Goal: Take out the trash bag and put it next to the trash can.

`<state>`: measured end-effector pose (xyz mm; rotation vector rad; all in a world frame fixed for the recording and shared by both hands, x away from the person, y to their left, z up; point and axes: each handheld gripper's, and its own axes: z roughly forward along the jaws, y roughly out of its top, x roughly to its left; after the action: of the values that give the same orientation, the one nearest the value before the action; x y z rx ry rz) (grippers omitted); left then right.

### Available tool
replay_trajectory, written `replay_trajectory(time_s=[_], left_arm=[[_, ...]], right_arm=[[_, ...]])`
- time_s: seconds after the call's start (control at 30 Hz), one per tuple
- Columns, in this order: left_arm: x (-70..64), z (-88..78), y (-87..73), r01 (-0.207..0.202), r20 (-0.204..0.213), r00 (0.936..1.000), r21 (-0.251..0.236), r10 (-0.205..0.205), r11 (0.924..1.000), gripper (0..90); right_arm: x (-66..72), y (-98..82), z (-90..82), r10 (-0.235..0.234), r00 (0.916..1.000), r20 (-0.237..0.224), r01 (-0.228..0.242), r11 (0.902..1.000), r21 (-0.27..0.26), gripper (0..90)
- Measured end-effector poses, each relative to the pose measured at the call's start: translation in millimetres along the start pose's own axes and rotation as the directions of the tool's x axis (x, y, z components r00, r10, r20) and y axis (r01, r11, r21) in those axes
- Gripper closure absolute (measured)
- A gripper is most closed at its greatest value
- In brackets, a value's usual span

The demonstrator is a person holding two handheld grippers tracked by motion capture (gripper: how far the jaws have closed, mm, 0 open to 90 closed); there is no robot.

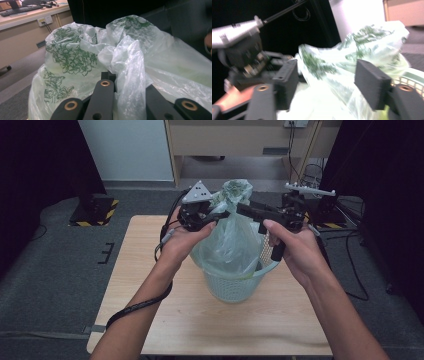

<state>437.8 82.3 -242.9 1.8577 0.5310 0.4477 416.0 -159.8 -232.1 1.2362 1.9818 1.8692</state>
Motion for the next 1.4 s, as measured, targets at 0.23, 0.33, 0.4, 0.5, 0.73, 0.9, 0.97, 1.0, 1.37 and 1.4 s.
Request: replay_trajectory(time_s=[0.23,0.33,0.4,0.5,0.73,0.9,0.97,1.0,1.37,1.4], left_arm=[[-2.3,2.9,9.5,0.027,0.018,0.9995,0.017,-0.027,0.9995,88.9],[-3.2,3.6,11.5,0.030,0.020,0.9993,0.024,-0.030,0.9993,89.0],[-3.6,4.2,12.5,0.039,0.024,0.9989,0.024,-0.040,0.9989,88.9],[-5.2,5.1,14.4,0.045,0.033,0.9984,0.026,-0.046,0.9986,88.9],[-13.1,6.6,19.0,0.062,0.052,0.9966,0.039,-0.064,0.9973,89.0],[-14.3,6.6,19.8,0.071,0.057,0.9957,0.030,-0.073,0.9970,89.0],[-14.3,6.6,19.3,0.071,0.057,0.9957,0.030,-0.073,0.9970,88.9],[-14.0,6.3,18.9,0.069,0.059,0.9958,0.028,-0.070,0.9972,88.7],[-9.5,-1.4,16.6,0.061,0.051,0.9969,-0.018,-0.060,0.9980,40.1],[-9.2,-2.7,16.5,0.059,0.055,0.9968,-0.021,-0.058,0.9980,34.8]], right_arm=[[5.6,-20.0,15.1,-0.078,0.9970,-0.003,0.078,0.9955,0.054,20.6],[9.1,-25.8,21.1,-0.102,0.9947,0.008,0.102,0.9930,0.060,18.7],[10.2,-28.8,24.9,-0.109,0.9939,0.014,0.108,0.9920,0.065,18.5],[10.4,-32.1,31.2,-0.113,0.9932,0.028,0.110,0.9912,0.073,20.2],[9.0,-36.3,40.6,-0.117,0.9912,0.061,0.112,0.9907,0.077,29.9],[8.6,-35.5,40.1,-0.105,0.9928,0.057,0.101,0.9924,0.071,49.1],[7.8,-34.5,39.7,-0.094,0.9946,0.044,0.091,0.9932,0.073,58.5],[7.1,-34.0,39.7,-0.087,0.9954,0.039,0.084,0.9936,0.075,62.8],[-1.6,-31.2,35.7,0.014,0.9999,-0.004,-0.014,0.9944,0.105,87.9],[-3.1,-30.8,34.6,0.021,0.9998,-0.002,-0.021,0.9943,0.105,88.2]])
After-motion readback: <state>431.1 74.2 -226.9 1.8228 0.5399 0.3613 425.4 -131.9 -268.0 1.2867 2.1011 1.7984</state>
